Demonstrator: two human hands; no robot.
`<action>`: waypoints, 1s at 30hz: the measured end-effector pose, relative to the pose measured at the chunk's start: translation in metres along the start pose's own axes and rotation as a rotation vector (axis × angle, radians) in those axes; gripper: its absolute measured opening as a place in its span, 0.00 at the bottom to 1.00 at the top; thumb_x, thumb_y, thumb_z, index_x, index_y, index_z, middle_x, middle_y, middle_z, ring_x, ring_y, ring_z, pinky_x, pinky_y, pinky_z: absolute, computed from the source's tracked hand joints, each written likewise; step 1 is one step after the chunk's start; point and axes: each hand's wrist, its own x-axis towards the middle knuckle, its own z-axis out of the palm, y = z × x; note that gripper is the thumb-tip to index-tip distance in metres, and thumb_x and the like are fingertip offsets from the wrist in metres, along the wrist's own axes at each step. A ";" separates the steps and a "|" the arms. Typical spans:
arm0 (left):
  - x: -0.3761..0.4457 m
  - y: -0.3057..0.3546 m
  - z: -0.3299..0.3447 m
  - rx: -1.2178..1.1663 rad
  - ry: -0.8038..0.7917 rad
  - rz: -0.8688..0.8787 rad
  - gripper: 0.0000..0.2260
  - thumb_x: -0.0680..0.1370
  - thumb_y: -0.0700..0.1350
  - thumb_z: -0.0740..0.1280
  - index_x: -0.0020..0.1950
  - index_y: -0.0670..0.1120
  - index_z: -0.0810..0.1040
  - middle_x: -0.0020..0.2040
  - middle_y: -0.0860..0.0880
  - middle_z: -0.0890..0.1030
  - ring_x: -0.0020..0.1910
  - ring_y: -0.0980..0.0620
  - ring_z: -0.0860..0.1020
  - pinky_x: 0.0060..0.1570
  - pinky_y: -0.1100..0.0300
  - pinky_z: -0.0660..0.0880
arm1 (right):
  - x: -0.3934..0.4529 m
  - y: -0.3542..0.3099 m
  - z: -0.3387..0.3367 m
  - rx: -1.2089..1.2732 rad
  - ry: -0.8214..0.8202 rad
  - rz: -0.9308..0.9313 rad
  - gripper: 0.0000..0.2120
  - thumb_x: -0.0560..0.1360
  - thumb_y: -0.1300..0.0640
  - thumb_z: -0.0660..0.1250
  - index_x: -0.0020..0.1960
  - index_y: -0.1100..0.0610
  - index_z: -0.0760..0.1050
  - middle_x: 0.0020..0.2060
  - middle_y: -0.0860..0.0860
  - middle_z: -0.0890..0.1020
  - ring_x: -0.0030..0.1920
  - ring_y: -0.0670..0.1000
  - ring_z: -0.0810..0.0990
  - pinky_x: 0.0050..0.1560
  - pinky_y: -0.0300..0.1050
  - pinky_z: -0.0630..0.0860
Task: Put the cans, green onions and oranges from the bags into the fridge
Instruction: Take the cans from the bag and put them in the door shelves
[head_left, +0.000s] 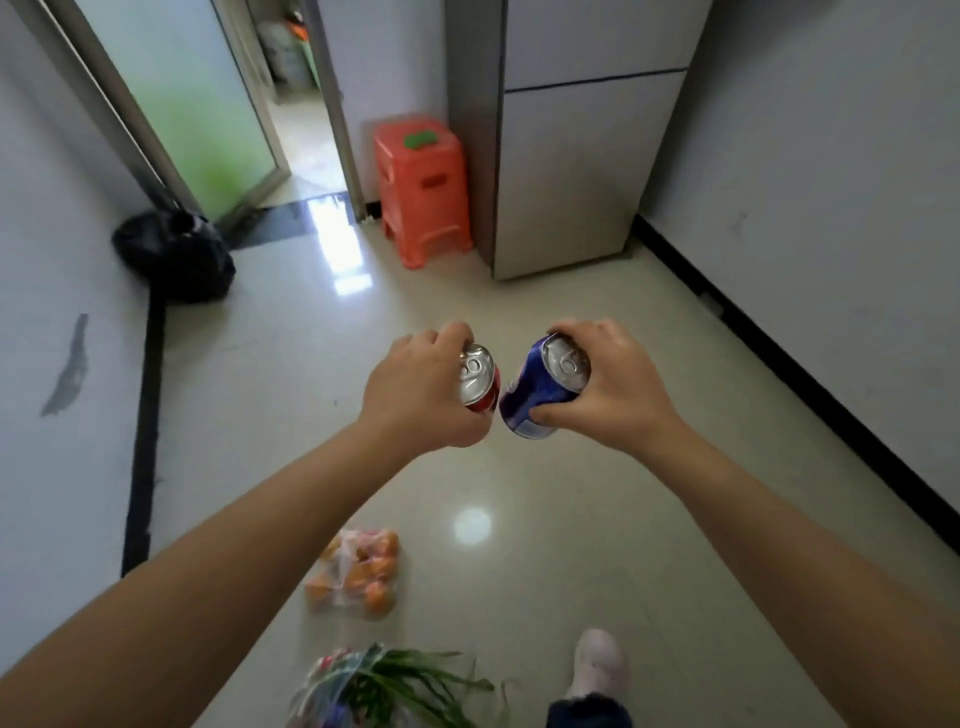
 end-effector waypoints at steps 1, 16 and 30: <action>0.020 0.020 -0.007 -0.011 0.018 0.000 0.28 0.66 0.50 0.74 0.62 0.48 0.68 0.56 0.48 0.76 0.55 0.47 0.72 0.46 0.61 0.66 | 0.018 0.009 -0.025 -0.003 0.010 -0.025 0.33 0.58 0.57 0.78 0.61 0.54 0.72 0.53 0.56 0.75 0.52 0.53 0.73 0.49 0.38 0.65; 0.331 0.239 -0.090 -0.086 0.348 0.127 0.30 0.63 0.49 0.76 0.63 0.48 0.71 0.56 0.47 0.79 0.52 0.48 0.75 0.51 0.57 0.73 | 0.309 0.114 -0.293 -0.004 0.240 -0.257 0.32 0.62 0.55 0.77 0.63 0.55 0.71 0.52 0.51 0.75 0.51 0.46 0.68 0.51 0.37 0.64; 0.719 0.312 -0.171 -0.037 0.506 0.165 0.28 0.65 0.44 0.75 0.64 0.46 0.71 0.57 0.45 0.80 0.56 0.43 0.76 0.47 0.60 0.69 | 0.676 0.205 -0.422 0.031 0.386 -0.324 0.35 0.61 0.58 0.78 0.65 0.56 0.69 0.60 0.55 0.75 0.57 0.52 0.72 0.55 0.39 0.66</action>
